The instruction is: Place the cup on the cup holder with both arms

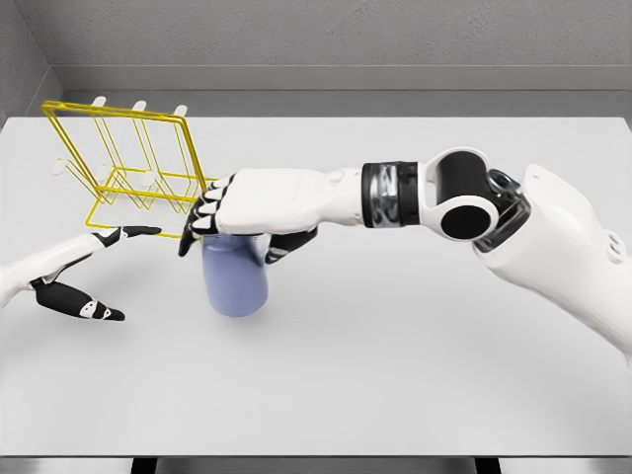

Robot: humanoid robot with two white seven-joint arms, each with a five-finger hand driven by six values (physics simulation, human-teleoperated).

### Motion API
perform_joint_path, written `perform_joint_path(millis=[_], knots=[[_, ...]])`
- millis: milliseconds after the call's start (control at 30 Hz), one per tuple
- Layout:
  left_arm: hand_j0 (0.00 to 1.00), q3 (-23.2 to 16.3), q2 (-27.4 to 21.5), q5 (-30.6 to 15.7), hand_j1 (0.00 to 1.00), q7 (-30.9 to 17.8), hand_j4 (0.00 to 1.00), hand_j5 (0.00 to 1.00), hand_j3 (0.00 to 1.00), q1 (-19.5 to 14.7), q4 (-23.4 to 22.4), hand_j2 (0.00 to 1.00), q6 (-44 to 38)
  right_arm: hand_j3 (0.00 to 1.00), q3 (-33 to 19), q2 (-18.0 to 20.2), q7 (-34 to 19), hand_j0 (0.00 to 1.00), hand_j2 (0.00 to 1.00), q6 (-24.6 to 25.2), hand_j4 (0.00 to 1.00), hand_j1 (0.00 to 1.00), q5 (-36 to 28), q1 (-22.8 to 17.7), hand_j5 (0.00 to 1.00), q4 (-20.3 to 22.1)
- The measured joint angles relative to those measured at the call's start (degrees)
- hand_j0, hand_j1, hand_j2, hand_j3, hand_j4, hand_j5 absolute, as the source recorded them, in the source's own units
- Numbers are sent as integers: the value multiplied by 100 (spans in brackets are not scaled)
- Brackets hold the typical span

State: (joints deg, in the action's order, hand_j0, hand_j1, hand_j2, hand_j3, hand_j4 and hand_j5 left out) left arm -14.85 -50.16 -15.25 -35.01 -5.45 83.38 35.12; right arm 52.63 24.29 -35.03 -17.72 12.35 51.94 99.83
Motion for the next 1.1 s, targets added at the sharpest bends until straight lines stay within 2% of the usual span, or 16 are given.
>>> perform_joint_path(millis=[167, 267, 367, 433, 500, 600, 700, 733, 800, 900, 1100], knots=[[100, -1, -1, -1, 100, 0, 100, 100, 100, 0, 0, 100, 0, 100, -1, 13, 0, 100, 100, 15, 100, 100, 9, 9, 100, 14], [100, -41, 4, 26, 100, 0, 100, 100, 100, -44, 0, 100, -1, 100, -36, 166, 0, 100, 100, -3, 100, 100, 14, 18, 100, 26], [100, -118, 78, 78, 100, 0, 100, 100, 100, -88, -5, 100, -2, 100, -349, 597, 0, 100, 100, -40, 100, 100, 17, -35, 100, 33], [100, -288, 186, 81, 100, 1, 100, 100, 100, -518, -6, 100, -6, 100, -742, 1046, 0, 100, 100, -88, 100, 100, 15, -141, 100, 31], [100, -417, 310, 92, 100, 0, 100, 100, 100, -606, -4, 100, -59, 100, -1213, 1589, -1, 100, 100, -210, 100, 100, 2, -580, 100, 8], [100, -501, 411, 67, 100, 0, 100, 100, 100, -624, 20, 100, -395, 100, -2159, 2312, -2, 100, 100, -564, 100, 100, -3, -1564, 100, -59], [100, -533, 448, 1, 100, 0, 100, 100, 100, -607, 120, 100, -931, 100, -2786, 2792, -1, 100, 100, -938, 100, 100, -22, -1819, 100, -153], [100, -539, 461, -45, 100, 0, 100, 100, 100, -606, 184, 100, -1167, 100, -2909, 2878, -1, 100, 100, -1010, 100, 100, -26, -1898, 100, -184], [100, -545, 478, -105, 100, 0, 100, 100, 100, -571, 331, 100, -1573, 100, -3211, 2987, -2, 100, 100, -1089, 100, 100, -29, -2346, 100, -223], [100, -552, 483, -149, 100, 0, 100, 100, 100, -501, 657, 100, -1960, 100, -3474, 3092, 0, 100, 100, -1116, 100, 100, -40, -2382, 100, -256], [100, -613, 457, -121, 100, 0, 100, 100, 100, -316, 1147, 100, -2114, 100, -3600, 3114, 0, 100, 100, -1132, 100, 100, -45, -2540, 100, -281]])
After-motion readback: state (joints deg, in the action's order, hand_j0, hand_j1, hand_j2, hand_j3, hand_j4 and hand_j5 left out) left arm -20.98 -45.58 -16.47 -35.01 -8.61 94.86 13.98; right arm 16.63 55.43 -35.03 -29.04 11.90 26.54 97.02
